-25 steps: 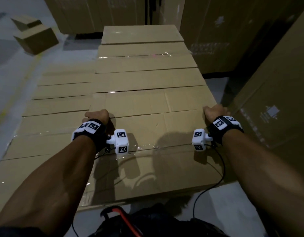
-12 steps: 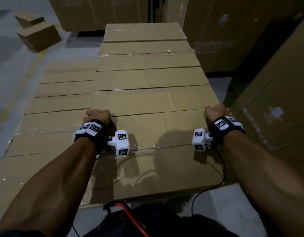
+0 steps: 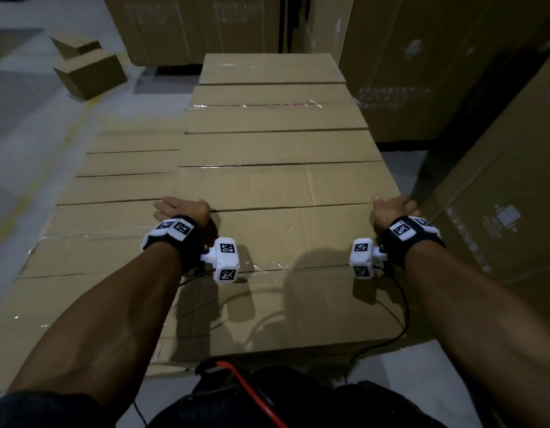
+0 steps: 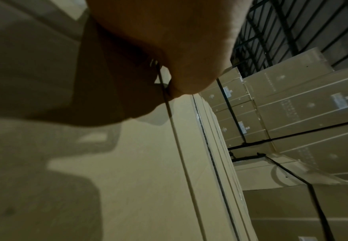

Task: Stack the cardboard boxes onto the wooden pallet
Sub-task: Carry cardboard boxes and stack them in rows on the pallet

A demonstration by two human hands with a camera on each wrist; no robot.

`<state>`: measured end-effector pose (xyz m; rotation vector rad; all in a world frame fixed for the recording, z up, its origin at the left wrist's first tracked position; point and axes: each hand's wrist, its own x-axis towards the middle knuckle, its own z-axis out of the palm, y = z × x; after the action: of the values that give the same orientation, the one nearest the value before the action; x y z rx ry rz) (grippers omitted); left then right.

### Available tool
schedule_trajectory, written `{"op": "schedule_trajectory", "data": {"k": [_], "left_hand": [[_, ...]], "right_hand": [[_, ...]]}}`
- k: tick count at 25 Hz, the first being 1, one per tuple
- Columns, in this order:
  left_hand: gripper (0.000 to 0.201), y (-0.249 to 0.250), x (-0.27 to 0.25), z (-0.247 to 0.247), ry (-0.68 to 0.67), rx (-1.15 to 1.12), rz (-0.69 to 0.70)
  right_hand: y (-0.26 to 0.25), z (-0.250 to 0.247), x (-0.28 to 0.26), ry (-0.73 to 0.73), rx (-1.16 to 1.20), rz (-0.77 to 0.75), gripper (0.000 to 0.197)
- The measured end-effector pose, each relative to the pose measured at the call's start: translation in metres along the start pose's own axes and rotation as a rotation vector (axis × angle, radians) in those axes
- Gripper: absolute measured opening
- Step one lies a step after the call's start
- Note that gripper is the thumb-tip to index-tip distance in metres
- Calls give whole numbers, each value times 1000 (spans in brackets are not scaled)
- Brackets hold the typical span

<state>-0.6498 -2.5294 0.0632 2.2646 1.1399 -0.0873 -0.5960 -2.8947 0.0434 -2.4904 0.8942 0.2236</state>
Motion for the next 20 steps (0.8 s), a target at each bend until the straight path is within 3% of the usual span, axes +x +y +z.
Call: {"op": "schedule_trajectory", "data": {"k": [2, 5, 8, 11, 20], "left_hand": [[88, 8, -10, -3, -80, 167, 90], [89, 20, -22, 7, -186, 459, 353], [82, 28, -32, 28, -224, 546, 497], [74, 29, -37, 40, -238, 506, 497], [71, 27, -38, 48, -202, 509, 503]], "right_hand": [[-6, -3, -7, -14, -83, -15, 77], [-18, -5, -22, -77, -198, -93, 73], [-34, 4, -40, -208, -275, -253, 72], [-43, 17, -50, -280, -290, -361, 68], [-42, 26, -48, -242, -301, -385, 66]]}}
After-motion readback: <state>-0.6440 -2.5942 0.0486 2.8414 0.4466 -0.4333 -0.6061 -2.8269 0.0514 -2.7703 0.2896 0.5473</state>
